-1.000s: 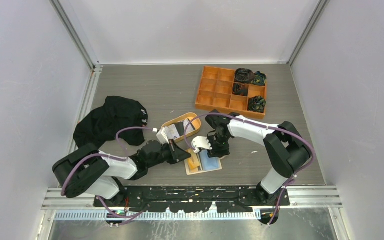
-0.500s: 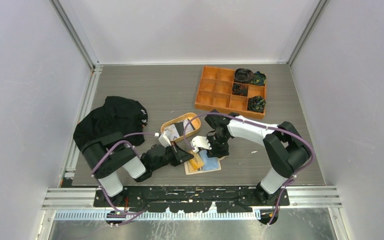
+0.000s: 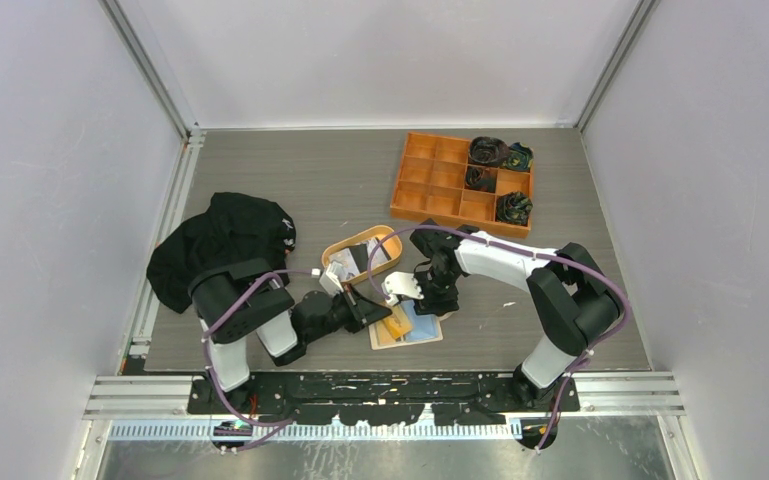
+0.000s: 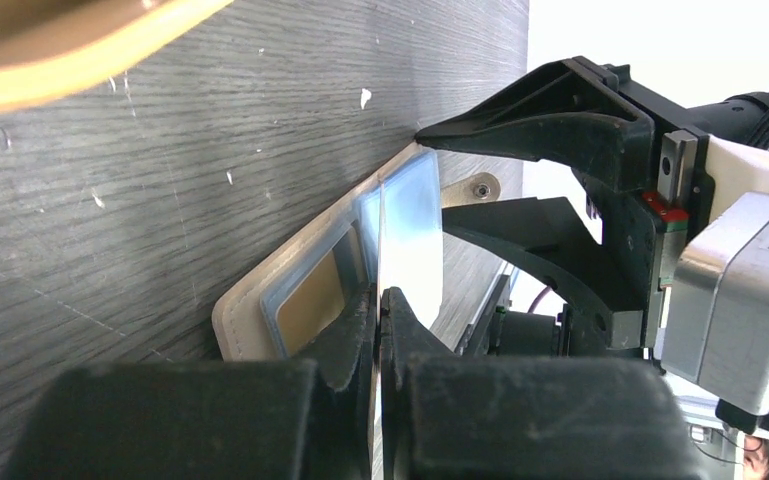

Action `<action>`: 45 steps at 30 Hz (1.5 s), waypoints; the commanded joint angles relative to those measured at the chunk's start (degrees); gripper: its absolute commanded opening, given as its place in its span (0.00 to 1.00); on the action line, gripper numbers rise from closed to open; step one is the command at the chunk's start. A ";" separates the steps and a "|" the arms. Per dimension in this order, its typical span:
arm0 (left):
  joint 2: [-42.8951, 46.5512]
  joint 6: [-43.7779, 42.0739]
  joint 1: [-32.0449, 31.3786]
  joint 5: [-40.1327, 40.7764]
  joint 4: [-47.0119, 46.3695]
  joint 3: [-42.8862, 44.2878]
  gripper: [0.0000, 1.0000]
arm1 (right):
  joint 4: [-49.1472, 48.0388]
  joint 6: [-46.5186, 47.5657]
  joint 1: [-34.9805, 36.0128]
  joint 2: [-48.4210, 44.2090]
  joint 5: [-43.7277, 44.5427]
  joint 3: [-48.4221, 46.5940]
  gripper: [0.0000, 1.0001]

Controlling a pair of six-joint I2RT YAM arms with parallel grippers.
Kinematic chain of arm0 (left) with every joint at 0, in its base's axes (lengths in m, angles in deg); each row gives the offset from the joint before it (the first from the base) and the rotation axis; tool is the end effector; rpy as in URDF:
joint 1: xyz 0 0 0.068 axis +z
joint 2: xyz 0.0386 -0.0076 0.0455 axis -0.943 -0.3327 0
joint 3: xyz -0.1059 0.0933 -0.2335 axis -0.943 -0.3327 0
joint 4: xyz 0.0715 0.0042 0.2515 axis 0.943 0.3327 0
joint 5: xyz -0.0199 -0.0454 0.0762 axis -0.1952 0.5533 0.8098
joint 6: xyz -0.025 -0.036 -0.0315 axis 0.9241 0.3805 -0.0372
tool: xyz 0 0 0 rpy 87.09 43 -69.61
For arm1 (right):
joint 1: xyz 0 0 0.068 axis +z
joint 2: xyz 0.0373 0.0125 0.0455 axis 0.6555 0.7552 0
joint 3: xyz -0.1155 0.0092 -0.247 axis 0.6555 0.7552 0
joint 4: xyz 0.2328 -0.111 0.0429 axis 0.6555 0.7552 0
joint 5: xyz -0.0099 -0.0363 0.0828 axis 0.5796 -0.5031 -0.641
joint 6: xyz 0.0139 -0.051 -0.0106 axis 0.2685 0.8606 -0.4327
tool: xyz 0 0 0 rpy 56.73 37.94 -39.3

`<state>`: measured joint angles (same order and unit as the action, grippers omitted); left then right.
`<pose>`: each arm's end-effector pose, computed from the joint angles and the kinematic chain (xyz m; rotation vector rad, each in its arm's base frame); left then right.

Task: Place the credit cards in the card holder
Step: Insert the credit card into the card holder.

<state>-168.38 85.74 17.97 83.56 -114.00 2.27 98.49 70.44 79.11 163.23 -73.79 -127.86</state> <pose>0.1444 -0.1917 0.0875 -0.3771 2.1447 -1.4887 0.2113 0.1800 0.1608 -2.3572 1.7356 0.4090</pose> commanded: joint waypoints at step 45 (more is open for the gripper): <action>2.40 2.65 -1.93 -6.19 17.99 4.74 0.00 | -5.43 -6.41 5.56 1.18 0.69 -1.06 0.54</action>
<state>-166.37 91.18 16.42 77.85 -100.69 6.78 97.57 66.77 83.15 163.33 -71.04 -127.97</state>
